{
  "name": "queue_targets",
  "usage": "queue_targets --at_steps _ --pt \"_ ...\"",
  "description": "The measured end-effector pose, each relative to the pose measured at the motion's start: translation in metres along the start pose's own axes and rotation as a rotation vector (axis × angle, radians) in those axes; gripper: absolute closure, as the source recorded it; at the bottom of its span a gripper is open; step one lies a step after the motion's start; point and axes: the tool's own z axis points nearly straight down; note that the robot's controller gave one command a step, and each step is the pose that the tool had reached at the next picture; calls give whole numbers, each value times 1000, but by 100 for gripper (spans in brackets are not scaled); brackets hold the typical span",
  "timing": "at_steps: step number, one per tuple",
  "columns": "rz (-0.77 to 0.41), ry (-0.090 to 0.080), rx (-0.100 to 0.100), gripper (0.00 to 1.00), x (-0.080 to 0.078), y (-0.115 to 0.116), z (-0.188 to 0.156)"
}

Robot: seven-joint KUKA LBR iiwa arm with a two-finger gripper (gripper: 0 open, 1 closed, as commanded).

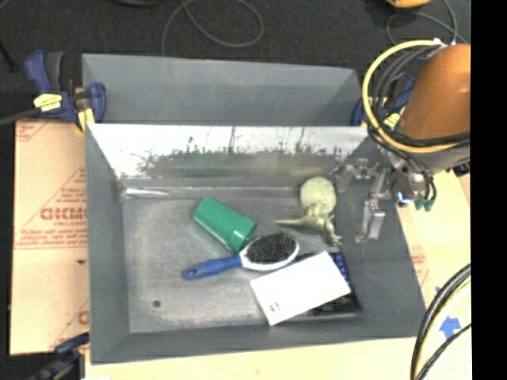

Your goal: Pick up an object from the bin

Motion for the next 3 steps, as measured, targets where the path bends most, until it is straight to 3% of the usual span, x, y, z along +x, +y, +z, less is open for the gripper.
queue_targets --at_steps 1,2,3 --pt "-4 -8 1 0 -1 1 -5" --pt "-71 -11 2 0 2 53 70" --pt "-81 -6 -3 0 11 111 70"
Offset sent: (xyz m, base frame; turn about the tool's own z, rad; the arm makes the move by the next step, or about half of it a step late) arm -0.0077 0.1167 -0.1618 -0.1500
